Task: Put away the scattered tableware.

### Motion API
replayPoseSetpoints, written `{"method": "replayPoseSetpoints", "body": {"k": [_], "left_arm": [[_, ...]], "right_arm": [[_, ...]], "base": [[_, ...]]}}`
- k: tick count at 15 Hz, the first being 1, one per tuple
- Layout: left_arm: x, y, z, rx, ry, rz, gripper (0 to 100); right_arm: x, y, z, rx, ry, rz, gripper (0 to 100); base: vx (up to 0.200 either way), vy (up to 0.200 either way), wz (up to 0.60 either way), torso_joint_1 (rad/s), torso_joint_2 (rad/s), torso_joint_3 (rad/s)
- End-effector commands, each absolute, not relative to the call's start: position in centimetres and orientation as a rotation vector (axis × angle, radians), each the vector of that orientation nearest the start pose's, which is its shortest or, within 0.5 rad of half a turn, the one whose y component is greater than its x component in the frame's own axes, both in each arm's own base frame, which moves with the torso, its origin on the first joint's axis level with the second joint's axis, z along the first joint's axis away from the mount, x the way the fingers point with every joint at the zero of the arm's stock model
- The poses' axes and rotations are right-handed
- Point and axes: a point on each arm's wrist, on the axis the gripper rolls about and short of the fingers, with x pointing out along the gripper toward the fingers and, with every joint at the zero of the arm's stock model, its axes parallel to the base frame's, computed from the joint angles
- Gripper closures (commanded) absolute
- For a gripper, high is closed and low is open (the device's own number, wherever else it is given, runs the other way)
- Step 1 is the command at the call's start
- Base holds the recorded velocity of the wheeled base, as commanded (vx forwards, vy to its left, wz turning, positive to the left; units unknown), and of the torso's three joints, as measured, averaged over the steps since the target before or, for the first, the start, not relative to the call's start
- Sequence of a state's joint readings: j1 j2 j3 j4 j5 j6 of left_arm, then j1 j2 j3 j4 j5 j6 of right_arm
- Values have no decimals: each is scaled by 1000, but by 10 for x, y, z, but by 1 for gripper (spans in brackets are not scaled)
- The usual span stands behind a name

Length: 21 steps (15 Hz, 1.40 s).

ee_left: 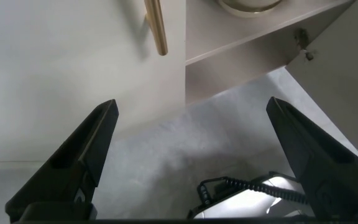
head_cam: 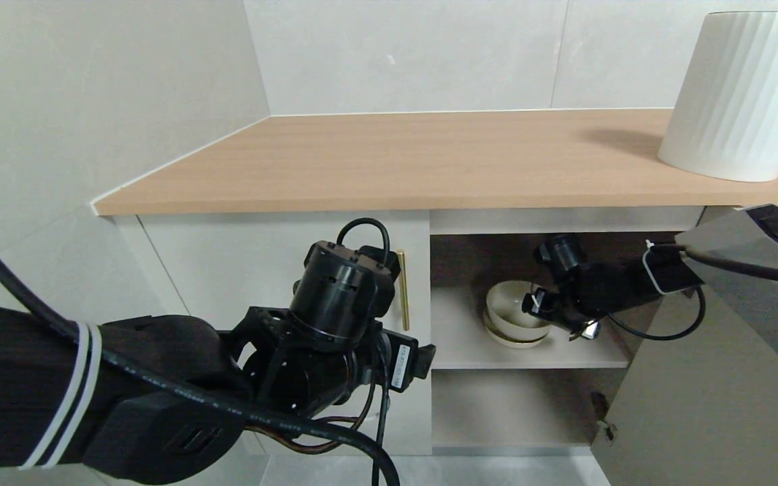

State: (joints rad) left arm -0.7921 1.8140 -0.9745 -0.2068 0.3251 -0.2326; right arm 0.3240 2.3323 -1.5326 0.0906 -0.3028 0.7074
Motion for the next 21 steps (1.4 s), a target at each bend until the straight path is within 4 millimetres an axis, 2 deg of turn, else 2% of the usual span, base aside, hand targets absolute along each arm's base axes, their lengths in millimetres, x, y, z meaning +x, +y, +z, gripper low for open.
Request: {"method": "replayPoseSetpoints", "body": {"k": [1,6,9,13,16,18,21], "left_arm": [[237,-227,153,105,584,-377,0],[240,-224,157,77,578,-362,0],[236,-213,171,51,548,-354,0],[235,-208,177,4,541,-336,0],[235,-205,177,2,542,-325,0],[235,-204,177,0,541,-325,0],[235,-204,179,-12,538,-322,0]], "right_arm": [[416,144,79,396,810,-229,0],[384,159,107,399,886,-137,0],[336,165,141,351,889,-44,0],[275,148,188,271,855,63,0],[230,141,214,217,910,112,0],[212,138,209,184,961,127,0],[201,140,205,158,978,152,0]], "base": [[0,0,0,0,0,0],[0,0,0,0,0,0],[0,0,0,0,0,0],[0,0,0,0,0,0],[-67,0,0,-1,-1,1],[-200,0,0,7,0,0],[-200,0,0,6,1,4]]}}
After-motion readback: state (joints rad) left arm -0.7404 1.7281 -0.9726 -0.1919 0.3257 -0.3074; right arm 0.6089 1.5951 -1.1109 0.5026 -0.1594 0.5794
